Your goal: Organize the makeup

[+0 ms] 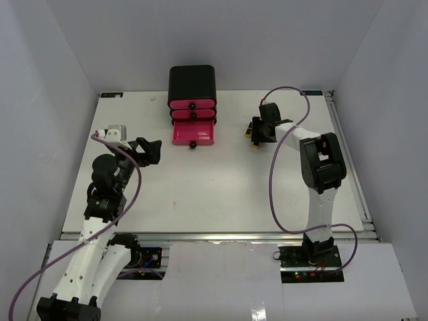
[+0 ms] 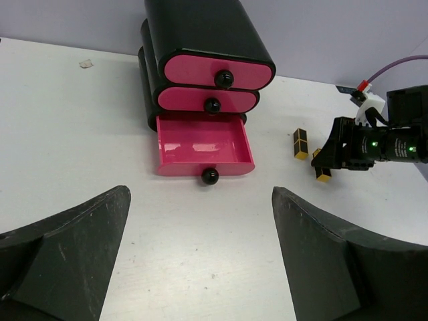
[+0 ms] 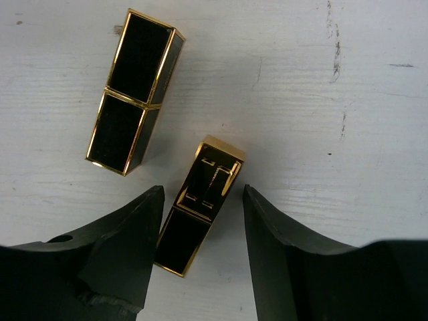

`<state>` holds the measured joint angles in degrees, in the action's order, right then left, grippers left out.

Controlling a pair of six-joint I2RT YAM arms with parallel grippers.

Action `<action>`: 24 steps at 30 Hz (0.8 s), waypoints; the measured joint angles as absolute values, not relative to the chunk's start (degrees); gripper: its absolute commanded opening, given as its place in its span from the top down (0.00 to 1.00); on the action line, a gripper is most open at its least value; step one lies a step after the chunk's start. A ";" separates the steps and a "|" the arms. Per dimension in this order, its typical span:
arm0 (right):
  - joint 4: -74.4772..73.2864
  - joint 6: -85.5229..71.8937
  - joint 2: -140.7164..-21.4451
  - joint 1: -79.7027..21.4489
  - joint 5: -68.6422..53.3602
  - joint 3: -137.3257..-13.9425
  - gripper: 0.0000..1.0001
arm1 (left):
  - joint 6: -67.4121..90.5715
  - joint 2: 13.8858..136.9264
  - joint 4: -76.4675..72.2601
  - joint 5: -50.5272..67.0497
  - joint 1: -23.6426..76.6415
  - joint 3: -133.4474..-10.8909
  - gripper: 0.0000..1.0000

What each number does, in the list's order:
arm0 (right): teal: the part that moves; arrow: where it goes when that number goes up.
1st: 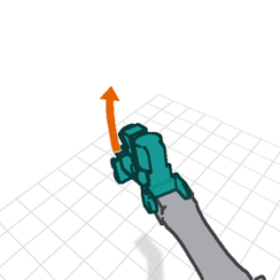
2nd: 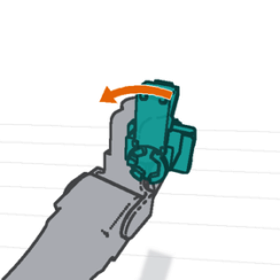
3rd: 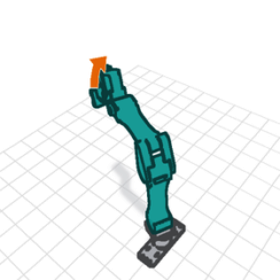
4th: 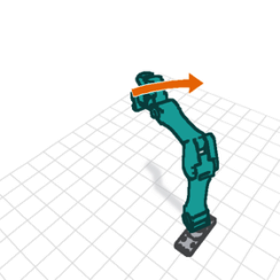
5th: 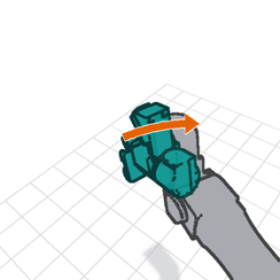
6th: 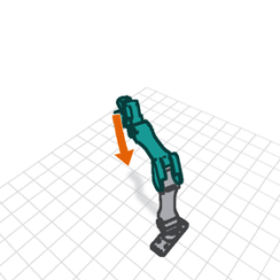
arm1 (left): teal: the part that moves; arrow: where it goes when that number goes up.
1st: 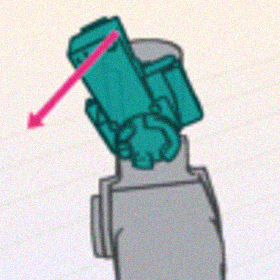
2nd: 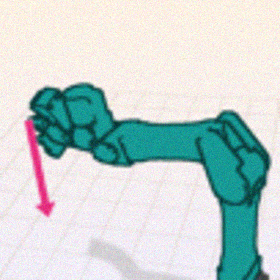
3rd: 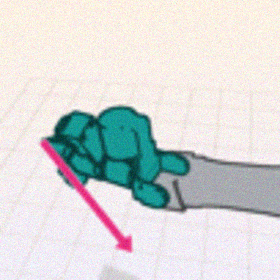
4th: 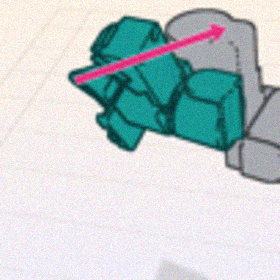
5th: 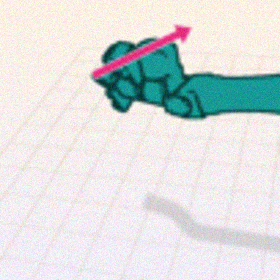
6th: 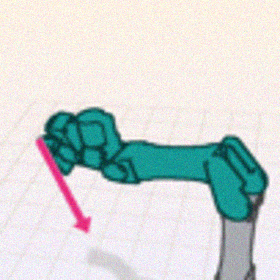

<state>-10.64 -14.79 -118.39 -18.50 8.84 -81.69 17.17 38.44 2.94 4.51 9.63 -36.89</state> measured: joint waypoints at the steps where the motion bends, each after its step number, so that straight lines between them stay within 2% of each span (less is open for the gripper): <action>1: -10.56 -14.87 -118.55 -18.50 9.19 -81.69 0.50 | 16.86 38.19 3.06 4.47 9.63 -36.55 0.02; 11: -8.53 -15.19 -115.93 -18.41 9.85 -77.55 0.82 | 15.96 38.91 3.93 5.26 9.63 -36.23 0.02; 17: -7.37 -11.32 -111.31 -18.49 6.47 -72.99 0.91 | 15.94 38.06 3.95 5.59 9.63 -36.21 0.02; 24: -8.52 8.25 -106.13 -23.58 -9.73 -75.79 0.92 | 15.92 37.91 3.99 6.25 9.63 -36.21 0.02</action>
<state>-8.52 8.25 -106.13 -23.58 -9.73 -75.79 15.92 37.91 3.99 6.25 9.63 -36.21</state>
